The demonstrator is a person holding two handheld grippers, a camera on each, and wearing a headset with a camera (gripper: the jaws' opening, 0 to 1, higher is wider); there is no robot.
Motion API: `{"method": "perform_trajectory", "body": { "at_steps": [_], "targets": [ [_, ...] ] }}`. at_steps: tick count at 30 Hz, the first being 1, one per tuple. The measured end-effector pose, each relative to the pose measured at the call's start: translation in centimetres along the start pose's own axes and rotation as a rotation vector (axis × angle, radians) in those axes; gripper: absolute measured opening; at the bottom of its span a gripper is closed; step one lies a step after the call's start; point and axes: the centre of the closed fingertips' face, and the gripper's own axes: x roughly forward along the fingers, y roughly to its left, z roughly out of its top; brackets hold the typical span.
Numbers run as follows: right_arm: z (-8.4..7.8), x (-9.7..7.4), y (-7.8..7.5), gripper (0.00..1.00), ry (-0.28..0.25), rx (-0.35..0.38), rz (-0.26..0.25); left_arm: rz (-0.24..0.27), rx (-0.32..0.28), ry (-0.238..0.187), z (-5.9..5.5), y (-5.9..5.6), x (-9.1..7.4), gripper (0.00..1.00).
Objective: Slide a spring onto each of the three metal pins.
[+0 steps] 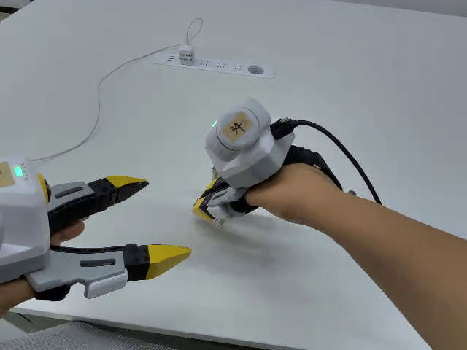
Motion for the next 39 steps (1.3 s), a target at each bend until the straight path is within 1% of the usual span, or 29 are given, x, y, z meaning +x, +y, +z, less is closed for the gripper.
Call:
{"method": "perform_trajectory", "body": {
  "at_steps": [7, 13, 21, 26, 35, 37, 39],
  "targets": [
    [0.0, -1.3, -0.1, 0.12, -0.034, 0.012, -0.021, -0.002, 0.005, 0.002, 0.0, 0.0, 0.0, 0.68],
    [-0.3, -2.2, -0.1, 0.12, -0.051, 0.017, -0.033, -0.003, 0.007, 0.003, -0.1, 0.0, 0.0, 0.68],
    [-1.2, -3.2, -0.6, 0.12, -0.061, 0.041, -0.054, -0.005, 0.01, 0.005, -0.1, -0.1, 0.0, 0.67],
    [-1.5, -3.8, -0.8, 0.12, -0.07, 0.053, -0.063, -0.007, 0.013, 0.007, -0.2, -0.1, 0.0, 0.67],
    [-0.5, -5.2, -0.6, 0.12, -0.119, 0.069, -0.075, -0.009, 0.017, 0.007, -0.2, -0.1, 0.0, 0.67],
    [0.3, -5.9, -0.3, 0.12, -0.151, 0.085, -0.065, -0.009, 0.016, 0.005, -0.2, -0.1, 0.0, 0.67],
    [1.2, -6.6, 0.1, 0.12, -0.184, 0.084, -0.063, -0.009, 0.018, 0.004, -0.2, -0.1, 0.0, 0.67]
  ]
}}
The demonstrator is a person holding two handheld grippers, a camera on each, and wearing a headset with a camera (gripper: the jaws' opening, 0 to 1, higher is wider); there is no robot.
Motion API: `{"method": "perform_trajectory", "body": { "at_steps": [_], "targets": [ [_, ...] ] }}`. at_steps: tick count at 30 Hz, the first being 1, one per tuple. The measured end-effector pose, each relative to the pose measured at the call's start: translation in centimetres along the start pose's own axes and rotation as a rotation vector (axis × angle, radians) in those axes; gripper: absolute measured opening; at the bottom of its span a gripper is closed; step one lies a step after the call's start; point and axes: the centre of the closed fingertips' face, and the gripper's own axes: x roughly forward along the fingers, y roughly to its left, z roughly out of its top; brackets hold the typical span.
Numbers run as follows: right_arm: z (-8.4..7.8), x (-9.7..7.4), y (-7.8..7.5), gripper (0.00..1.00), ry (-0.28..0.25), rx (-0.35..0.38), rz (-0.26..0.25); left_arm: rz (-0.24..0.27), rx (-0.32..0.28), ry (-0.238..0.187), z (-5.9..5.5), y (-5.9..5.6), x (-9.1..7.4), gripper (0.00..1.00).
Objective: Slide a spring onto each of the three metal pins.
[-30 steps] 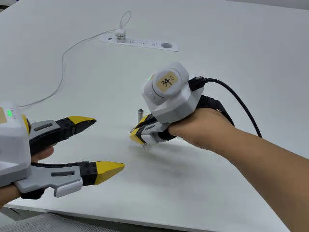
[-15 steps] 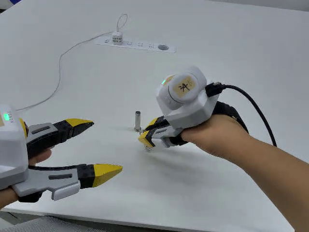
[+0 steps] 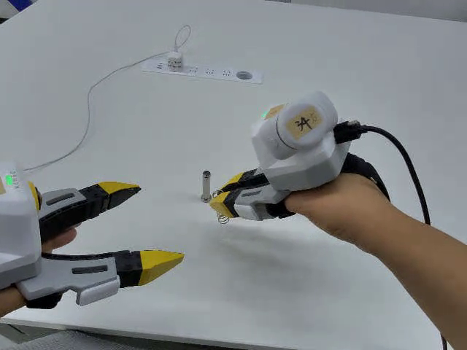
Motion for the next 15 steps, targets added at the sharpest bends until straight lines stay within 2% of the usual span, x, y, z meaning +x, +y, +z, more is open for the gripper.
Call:
{"method": "perform_trajectory", "body": {
  "at_steps": [7, 15],
  "targets": [
    [2.4, -1.4, -0.4, 0.12, -0.073, -0.029, -0.038, 0.0, -0.001, -0.003, 0.0, 0.0, 0.0, 0.67],
    [4.5, -2.2, -1.0, 0.12, -0.148, -0.023, -0.059, 0.003, -0.002, -0.006, 0.1, 0.0, 0.0, 0.67]
  ]
}}
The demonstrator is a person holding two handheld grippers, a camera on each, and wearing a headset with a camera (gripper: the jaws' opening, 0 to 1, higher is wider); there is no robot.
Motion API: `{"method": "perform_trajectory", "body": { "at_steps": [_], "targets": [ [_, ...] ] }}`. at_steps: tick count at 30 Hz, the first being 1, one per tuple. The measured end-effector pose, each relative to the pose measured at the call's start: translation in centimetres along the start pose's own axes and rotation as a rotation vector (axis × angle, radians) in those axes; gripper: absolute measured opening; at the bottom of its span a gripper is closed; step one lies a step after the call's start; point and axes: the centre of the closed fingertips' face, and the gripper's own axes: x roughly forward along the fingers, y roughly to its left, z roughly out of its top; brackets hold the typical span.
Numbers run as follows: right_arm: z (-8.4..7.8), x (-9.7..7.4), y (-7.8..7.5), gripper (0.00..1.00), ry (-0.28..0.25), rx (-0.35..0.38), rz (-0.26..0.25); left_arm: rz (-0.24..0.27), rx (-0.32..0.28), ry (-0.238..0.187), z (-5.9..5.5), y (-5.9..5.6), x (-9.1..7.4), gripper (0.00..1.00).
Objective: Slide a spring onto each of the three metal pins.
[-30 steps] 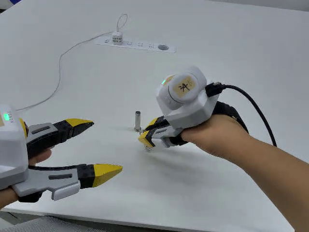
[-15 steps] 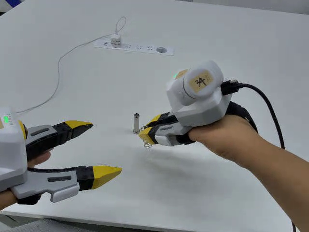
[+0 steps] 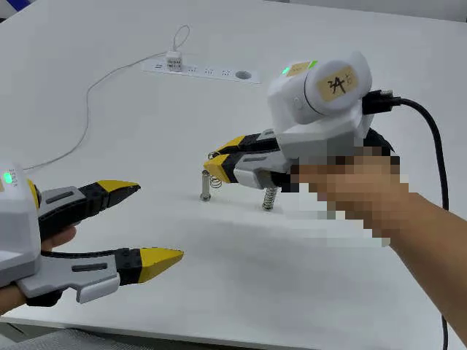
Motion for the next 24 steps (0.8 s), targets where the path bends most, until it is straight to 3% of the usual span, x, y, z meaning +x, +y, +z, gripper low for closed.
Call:
{"method": "perform_trajectory", "body": {
  "at_steps": [10, 24],
  "targets": [
    [1.4, 0.9, -1.1, 0.12, -0.067, -0.006, -0.023, 0.006, 0.0, -0.002, 0.1, 0.1, 0.0, 0.67],
    [0.6, 2.9, -2.7, 0.12, -0.089, 0.061, -0.03, 0.008, -0.005, -0.005, 0.3, 0.0, 0.0, 0.67]
  ]
}}
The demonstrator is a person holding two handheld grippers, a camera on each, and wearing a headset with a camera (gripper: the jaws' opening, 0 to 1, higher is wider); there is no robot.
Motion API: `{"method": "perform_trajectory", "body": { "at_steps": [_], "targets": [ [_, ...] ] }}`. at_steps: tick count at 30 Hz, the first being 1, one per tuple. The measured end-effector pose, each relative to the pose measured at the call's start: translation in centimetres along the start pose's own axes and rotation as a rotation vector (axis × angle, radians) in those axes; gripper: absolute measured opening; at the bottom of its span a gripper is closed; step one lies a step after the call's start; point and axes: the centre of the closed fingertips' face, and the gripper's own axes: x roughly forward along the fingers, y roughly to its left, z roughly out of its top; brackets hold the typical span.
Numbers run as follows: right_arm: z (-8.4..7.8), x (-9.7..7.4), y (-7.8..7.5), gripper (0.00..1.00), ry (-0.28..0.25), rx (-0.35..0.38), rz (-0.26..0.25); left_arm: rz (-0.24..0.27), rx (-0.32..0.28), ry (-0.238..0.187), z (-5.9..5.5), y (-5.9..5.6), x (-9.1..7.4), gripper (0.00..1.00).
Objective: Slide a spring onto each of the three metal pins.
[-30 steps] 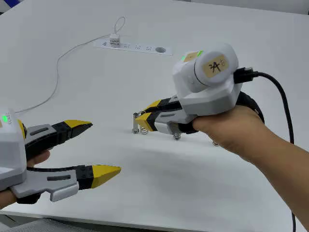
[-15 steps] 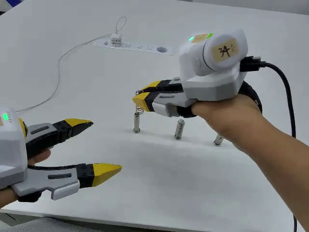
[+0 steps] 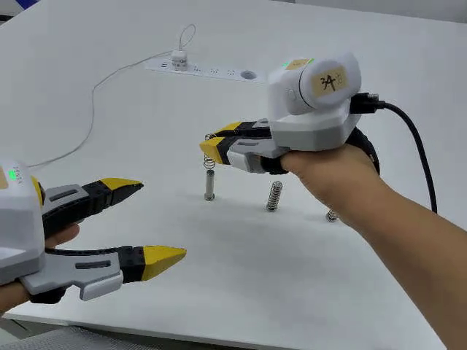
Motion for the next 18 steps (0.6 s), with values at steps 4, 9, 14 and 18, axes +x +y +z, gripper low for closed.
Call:
{"method": "perform_trajectory", "body": {
  "at_steps": [4, 9, 14, 18],
  "targets": [
    [-0.3, 0.3, -0.4, 0.12, -0.005, 0.024, 0.0, 0.0, -0.003, 0.001, -0.1, 0.0, 0.0, 0.67],
    [-0.9, 0.8, -0.9, 0.12, 0.0, 0.027, -0.003, -0.002, -0.003, 0.002, -0.1, 0.0, 0.1, 0.67],
    [-1.1, 0.9, -0.7, 0.12, 0.002, 0.025, -0.003, 0.0, -0.004, 0.003, -0.1, 0.1, 0.1, 0.67],
    [-1.3, 1.0, -0.7, 0.12, 0.007, 0.023, -0.001, 0.0, -0.005, 0.003, -0.1, 0.1, 0.1, 0.67]
  ]
}}
